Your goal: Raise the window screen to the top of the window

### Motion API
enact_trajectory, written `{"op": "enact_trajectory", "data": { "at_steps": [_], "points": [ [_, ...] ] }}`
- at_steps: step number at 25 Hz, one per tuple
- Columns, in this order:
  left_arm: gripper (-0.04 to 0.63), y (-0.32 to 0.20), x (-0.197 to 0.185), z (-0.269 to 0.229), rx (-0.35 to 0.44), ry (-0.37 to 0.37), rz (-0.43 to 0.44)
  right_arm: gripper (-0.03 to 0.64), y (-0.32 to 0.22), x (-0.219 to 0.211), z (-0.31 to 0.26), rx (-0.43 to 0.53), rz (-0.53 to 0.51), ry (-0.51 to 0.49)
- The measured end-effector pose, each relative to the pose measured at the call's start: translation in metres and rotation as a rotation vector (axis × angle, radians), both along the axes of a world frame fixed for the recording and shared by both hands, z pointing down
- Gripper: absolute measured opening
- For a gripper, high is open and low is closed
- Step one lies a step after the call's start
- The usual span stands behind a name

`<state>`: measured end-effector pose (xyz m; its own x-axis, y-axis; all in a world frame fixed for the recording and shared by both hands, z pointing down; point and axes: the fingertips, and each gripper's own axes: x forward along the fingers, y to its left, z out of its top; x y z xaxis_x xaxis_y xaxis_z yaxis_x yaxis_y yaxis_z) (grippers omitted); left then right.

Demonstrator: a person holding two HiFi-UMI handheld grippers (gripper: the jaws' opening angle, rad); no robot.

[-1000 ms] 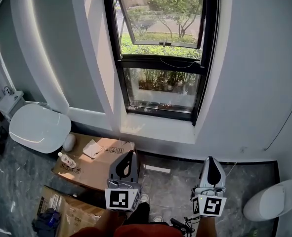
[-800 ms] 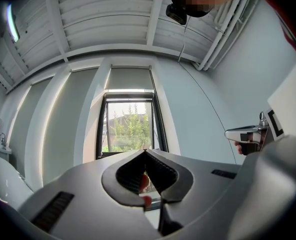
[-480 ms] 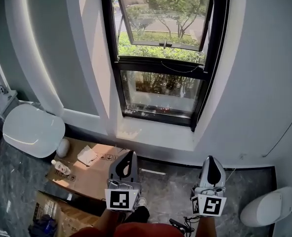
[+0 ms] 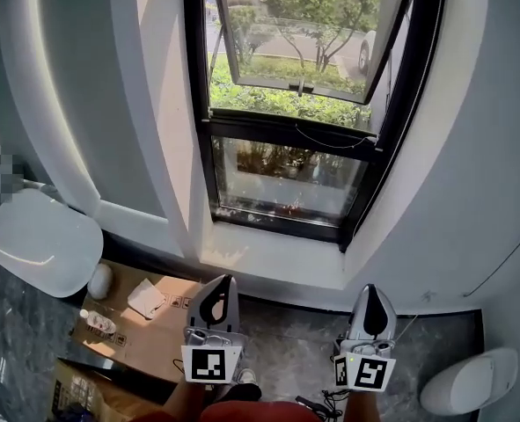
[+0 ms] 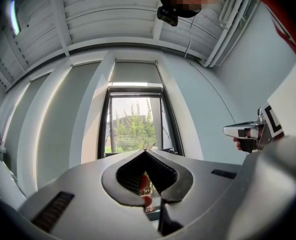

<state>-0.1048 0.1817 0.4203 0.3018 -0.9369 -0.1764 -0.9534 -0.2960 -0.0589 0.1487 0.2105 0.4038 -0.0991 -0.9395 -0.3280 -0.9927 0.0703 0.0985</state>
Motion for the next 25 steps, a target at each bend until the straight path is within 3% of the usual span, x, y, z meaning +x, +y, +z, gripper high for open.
{"op": "enact_trajectory", "data": {
  "at_steps": [12, 25],
  "points": [
    [0.006, -0.097, -0.033, -0.007, 0.023, 0.024, 0.041, 0.011, -0.084, -0.030, -0.014, 0.021, 0.065, 0.025],
    [0.006, -0.147, -0.034, 0.002, 0.011, 0.007, 0.072, 0.011, -0.127, -0.035, -0.003, 0.019, 0.090, 0.005]
  ]
}}
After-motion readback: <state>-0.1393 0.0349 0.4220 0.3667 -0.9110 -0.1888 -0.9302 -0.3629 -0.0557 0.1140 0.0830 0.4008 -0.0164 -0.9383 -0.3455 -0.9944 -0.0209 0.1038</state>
